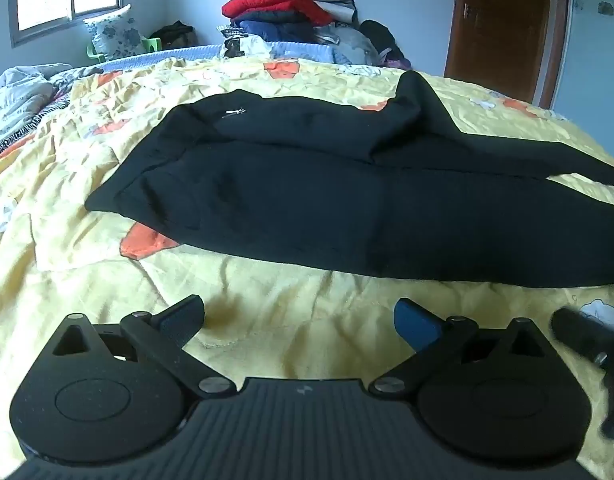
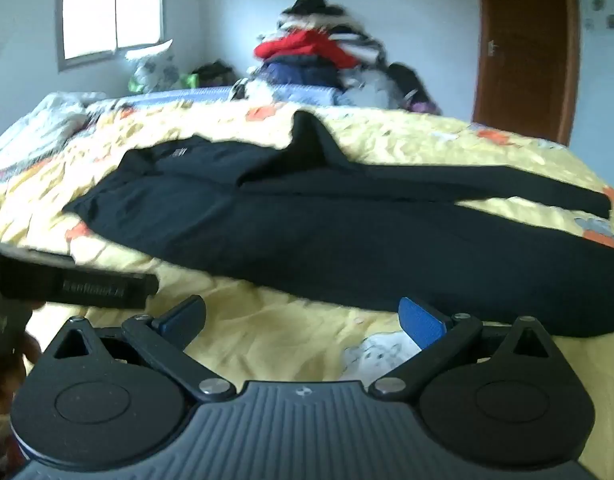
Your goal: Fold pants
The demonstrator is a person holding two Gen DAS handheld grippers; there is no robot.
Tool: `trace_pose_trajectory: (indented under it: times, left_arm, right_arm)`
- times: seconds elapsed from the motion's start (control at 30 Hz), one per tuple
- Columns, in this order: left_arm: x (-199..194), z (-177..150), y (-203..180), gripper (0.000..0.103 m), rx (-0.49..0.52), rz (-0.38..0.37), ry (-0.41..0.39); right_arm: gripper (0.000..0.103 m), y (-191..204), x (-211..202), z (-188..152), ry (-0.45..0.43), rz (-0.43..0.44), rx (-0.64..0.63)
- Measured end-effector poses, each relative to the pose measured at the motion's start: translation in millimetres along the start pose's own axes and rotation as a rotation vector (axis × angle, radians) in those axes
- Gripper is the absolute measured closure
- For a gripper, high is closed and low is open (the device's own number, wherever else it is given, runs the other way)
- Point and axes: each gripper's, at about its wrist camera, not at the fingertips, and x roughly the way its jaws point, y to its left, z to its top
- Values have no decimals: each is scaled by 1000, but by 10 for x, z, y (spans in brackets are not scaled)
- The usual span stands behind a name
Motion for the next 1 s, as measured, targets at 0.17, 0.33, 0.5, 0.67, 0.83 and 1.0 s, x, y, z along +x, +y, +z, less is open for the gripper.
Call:
trace_pose_trajectory:
  times: [0.17,0.33,0.5,0.67,0.83,1.0]
  left_arm:
    - [23,-60,14,1,-12,-5,-7]
    - [56,-86,-22,0,7,0,-23]
    - [49,-132,-29,0,10,4,-55]
    - [47,-157,-40,0,7,8,-65]
    - [46,-163,-33,0,6,6,-66]
    - [45,-164,-34,0,6,6,-67]
  right_arm:
    - [0,-36,-43,-13,-41,-44,-3]
    - [0,45,44,-43,11,-38,-38]
    - [0,19,123,-81,48,-30,-19]
    - [0,-40,178,-98,83,-29,28]
    - [0,-71,214,-118,109,-25,46]
    - [0,-69,249,-123,131,-25,43]
